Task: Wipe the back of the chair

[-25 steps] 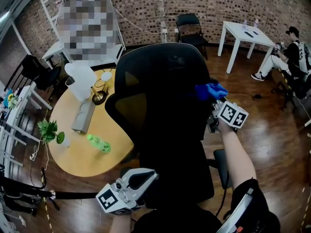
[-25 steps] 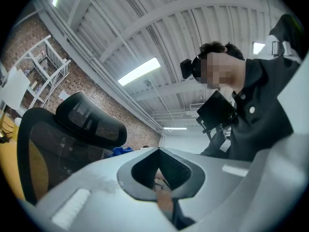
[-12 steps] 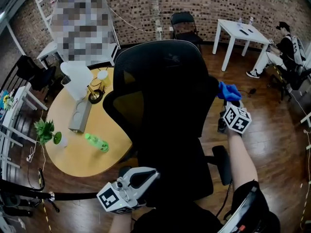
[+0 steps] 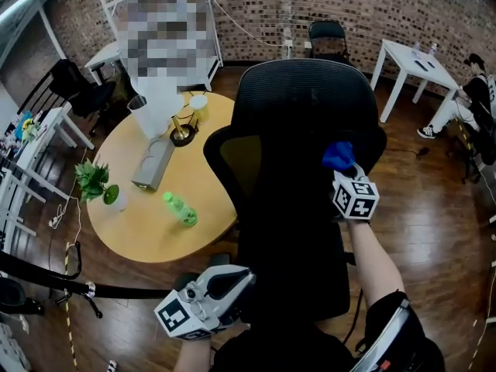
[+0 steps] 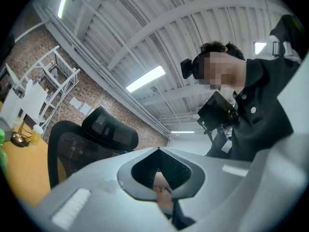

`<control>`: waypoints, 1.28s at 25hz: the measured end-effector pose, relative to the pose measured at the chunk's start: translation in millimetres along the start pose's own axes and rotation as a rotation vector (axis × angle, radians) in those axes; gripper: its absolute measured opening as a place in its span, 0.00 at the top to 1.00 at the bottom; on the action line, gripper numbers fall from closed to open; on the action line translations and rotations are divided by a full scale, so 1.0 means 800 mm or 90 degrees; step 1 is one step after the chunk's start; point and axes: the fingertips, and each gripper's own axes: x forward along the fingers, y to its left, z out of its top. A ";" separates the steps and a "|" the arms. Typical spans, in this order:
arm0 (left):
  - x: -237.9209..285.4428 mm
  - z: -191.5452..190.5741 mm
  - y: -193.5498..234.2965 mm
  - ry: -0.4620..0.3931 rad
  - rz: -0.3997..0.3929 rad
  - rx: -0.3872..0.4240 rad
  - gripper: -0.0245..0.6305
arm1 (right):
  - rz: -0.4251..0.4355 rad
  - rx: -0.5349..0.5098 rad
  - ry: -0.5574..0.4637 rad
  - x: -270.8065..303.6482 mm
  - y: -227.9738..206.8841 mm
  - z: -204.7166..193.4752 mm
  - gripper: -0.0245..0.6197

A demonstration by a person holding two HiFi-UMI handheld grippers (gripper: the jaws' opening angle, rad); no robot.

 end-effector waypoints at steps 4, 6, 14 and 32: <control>-0.024 0.009 0.001 -0.009 0.026 0.007 0.96 | 0.056 -0.018 0.008 0.018 0.067 -0.008 0.88; -0.039 0.013 0.003 -0.013 0.043 0.011 0.96 | 0.086 -0.026 0.013 0.028 0.103 -0.012 0.88; -0.091 0.031 0.006 -0.029 0.100 0.027 0.96 | 0.219 -0.061 0.046 0.057 0.255 -0.037 0.88; -0.101 0.024 0.028 -0.014 0.153 0.052 0.96 | 0.480 0.162 0.105 0.053 0.380 -0.075 0.88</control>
